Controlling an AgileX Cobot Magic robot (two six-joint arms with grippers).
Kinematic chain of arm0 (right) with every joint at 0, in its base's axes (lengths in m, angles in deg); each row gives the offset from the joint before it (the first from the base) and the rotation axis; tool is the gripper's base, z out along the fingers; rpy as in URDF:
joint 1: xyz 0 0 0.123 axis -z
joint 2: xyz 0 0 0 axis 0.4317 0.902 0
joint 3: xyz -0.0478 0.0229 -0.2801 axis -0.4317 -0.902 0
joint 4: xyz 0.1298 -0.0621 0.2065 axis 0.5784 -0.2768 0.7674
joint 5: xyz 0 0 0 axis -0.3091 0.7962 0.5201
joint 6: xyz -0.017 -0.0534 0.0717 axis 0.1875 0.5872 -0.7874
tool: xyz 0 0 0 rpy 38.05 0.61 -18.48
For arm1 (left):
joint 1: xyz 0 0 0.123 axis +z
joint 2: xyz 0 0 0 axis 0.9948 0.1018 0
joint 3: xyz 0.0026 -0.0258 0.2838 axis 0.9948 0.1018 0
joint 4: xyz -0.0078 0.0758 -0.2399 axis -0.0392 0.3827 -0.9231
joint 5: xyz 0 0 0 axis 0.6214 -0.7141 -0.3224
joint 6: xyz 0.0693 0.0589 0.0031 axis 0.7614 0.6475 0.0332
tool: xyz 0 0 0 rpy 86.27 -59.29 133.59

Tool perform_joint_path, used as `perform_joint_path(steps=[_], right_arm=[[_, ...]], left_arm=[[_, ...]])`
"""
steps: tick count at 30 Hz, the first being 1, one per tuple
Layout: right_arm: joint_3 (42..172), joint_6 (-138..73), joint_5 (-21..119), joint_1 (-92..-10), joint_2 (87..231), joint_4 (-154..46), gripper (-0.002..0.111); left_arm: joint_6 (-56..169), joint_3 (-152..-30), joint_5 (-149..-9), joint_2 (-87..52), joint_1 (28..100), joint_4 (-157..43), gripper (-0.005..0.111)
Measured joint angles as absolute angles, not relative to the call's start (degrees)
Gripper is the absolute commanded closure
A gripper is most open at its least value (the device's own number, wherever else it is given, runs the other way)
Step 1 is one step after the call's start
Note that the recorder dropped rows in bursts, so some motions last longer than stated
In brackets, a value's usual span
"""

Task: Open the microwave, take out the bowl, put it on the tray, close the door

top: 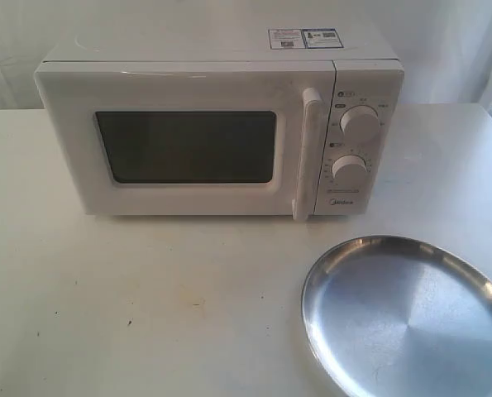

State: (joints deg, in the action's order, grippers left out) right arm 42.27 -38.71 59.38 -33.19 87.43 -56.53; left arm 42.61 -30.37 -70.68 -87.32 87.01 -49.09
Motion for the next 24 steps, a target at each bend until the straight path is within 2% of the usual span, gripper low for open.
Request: perform_joint_path(steps=[6,15,18,22,24], right_arm=[[42.2,-45.2,51.9,-33.2,87.4,-52.8,0.108],[42.2,-58.4,33.3,-33.2,87.4,-51.2,0.108],[42.2,-69.2,28.5,-33.2,87.4,-51.2,0.108],[42.4,-82.5,14.7,-33.2,87.3,-59.4,0.108],[46.4,-87.3,8.9,-33.2,88.9,-67.5,0.108]], left_arm=[[42.6,-30.4,-70.7,-87.3,87.0,-49.1,0.107],[42.6,-30.4,-70.7,-87.3,87.0,-49.1,0.107],[42.6,-30.4,-70.7,-87.3,87.0,-49.1,0.107],[42.6,-30.4,-70.7,-87.3,87.0,-49.1,0.107],[42.6,-30.4,-70.7,-87.3,87.0,-49.1,0.107]])
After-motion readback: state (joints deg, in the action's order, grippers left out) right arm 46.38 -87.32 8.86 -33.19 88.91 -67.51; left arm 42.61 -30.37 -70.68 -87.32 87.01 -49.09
